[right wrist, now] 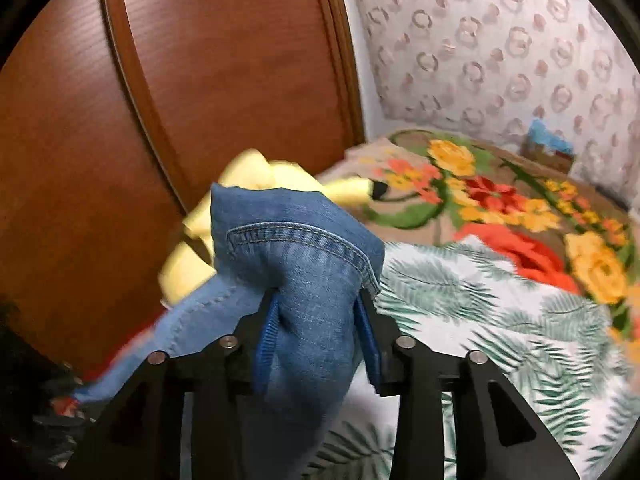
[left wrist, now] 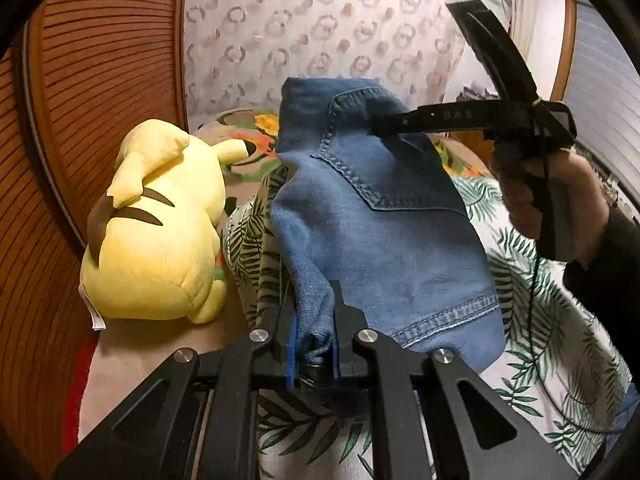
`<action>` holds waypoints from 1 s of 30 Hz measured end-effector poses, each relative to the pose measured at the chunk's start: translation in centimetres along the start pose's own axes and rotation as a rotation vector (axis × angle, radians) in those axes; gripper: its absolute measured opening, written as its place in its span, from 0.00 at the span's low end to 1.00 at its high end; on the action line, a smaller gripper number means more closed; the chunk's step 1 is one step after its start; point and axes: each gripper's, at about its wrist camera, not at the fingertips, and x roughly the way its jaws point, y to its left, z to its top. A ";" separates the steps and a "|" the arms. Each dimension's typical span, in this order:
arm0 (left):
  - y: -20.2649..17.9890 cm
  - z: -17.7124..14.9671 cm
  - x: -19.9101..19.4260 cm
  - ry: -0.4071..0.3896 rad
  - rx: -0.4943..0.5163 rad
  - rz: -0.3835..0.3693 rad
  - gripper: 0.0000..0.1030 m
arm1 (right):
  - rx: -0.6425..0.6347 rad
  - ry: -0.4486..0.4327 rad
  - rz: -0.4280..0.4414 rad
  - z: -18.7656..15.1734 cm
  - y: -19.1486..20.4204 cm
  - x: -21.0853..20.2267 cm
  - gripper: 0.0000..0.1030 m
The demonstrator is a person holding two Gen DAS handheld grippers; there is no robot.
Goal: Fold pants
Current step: 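Fold the jeans over with the right tool toward the plush toy, then lower the folded jeans beside the plush toy and open the right tool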
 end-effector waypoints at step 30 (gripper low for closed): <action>-0.2 0.2 -0.2 0.015 -0.025 0.043 0.16 | -0.025 -0.002 -0.099 1.9 0.9 1.6 0.26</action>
